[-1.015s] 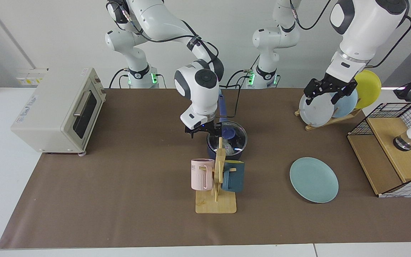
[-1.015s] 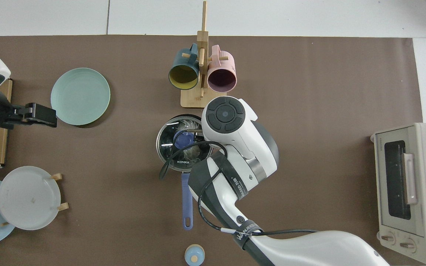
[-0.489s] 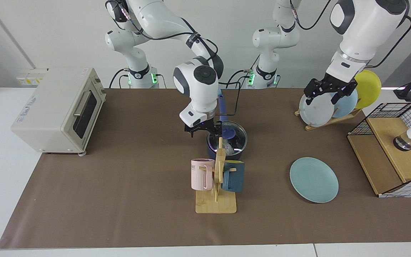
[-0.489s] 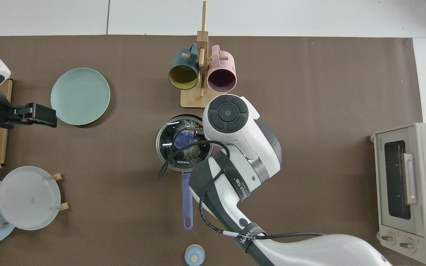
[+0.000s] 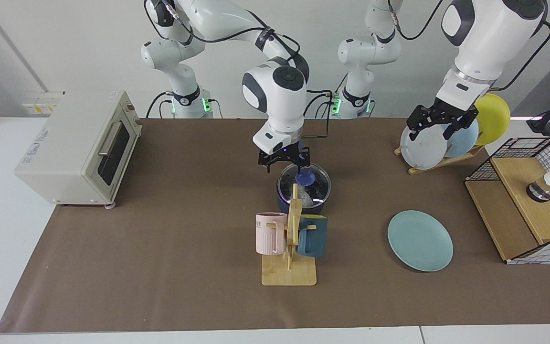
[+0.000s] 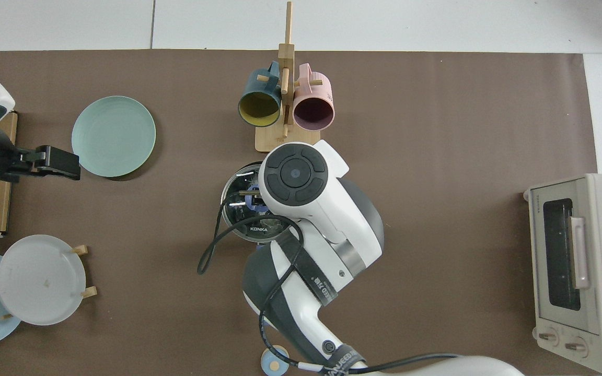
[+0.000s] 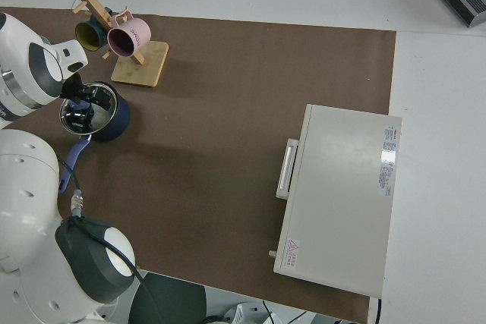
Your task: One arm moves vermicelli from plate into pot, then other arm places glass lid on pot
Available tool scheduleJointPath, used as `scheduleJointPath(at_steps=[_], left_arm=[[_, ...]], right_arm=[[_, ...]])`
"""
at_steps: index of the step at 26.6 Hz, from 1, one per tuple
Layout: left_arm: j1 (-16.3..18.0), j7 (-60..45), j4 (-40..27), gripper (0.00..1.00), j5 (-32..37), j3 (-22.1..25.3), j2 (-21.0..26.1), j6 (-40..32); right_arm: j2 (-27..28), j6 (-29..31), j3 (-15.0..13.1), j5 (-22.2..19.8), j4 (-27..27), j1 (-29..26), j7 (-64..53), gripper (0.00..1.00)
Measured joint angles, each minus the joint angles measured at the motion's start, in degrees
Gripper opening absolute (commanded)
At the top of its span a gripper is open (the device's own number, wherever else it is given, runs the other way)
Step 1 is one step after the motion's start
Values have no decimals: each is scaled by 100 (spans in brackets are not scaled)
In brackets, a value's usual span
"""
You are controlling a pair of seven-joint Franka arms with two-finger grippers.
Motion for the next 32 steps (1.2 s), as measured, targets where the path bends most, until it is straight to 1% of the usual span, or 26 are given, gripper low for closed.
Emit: scheduleJointPath(at_steps=[8, 10, 11, 17, 18, 19, 24, 28, 32], left_arm=[[0, 0, 0, 100, 0, 0, 0, 0], [0, 0, 0, 100, 0, 0, 0, 0], [0, 0, 0, 100, 0, 0, 0, 0], [0, 0, 0, 100, 0, 0, 0, 0], [0, 0, 0, 100, 0, 0, 0, 0], [0, 0, 0, 100, 0, 0, 0, 0], [0, 0, 0, 100, 0, 0, 0, 0], [0, 0, 0, 100, 0, 0, 0, 0], [0, 0, 0, 100, 0, 0, 0, 0]], right_arm=[[0, 2, 5, 6, 45, 293, 211, 98], [0, 2, 5, 6, 44, 317, 281, 95], [1, 3, 5, 6, 44, 327, 294, 91], [31, 123, 6, 6, 38, 424, 307, 51], [40, 123, 7, 6, 36, 443, 311, 45], [49, 123, 6, 6, 35, 458, 318, 41], [77, 123, 6, 6, 33, 502, 550, 29], [77, 123, 9, 9, 33, 562, 875, 17], [77, 122, 14, 21, 33, 642, 1134, 13]])
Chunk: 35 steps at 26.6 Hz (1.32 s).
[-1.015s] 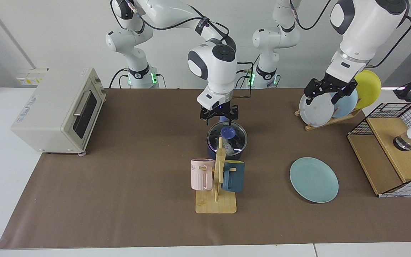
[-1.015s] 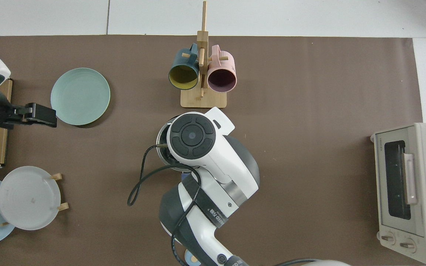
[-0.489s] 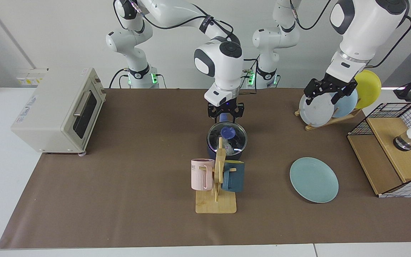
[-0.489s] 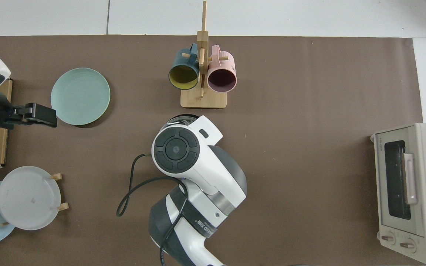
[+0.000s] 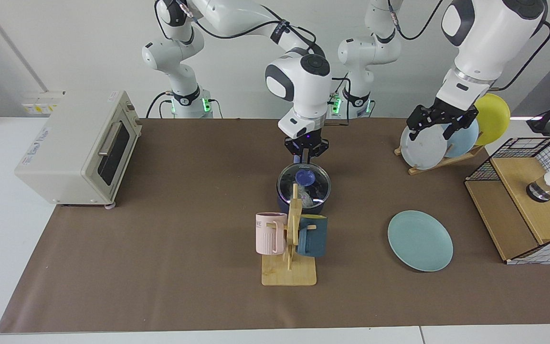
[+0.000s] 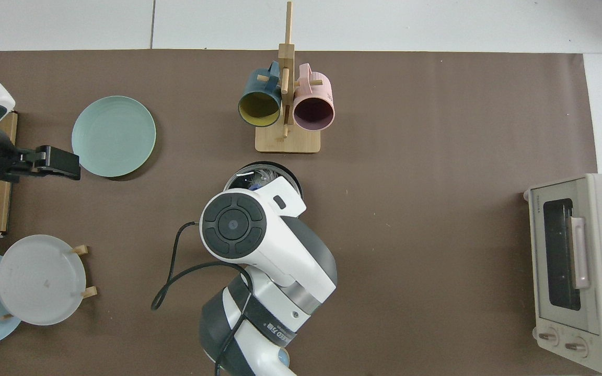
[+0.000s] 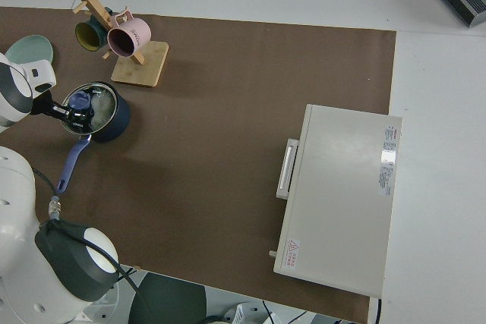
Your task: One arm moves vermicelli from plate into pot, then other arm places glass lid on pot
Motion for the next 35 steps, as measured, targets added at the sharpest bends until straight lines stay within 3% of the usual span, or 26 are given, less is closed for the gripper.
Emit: scheduleJointPath(at_steps=[3, 9, 35], left_arm=[[0, 0, 0, 100, 0, 0, 0, 0], [0, 0, 0, 100, 0, 0, 0, 0], [0, 0, 0, 100, 0, 0, 0, 0]], right_arm=[[0, 0, 0, 80, 1, 19, 85, 6], [-1, 10, -4, 169, 3, 18, 101, 3], [308, 610, -5, 180, -9, 18, 108, 3]])
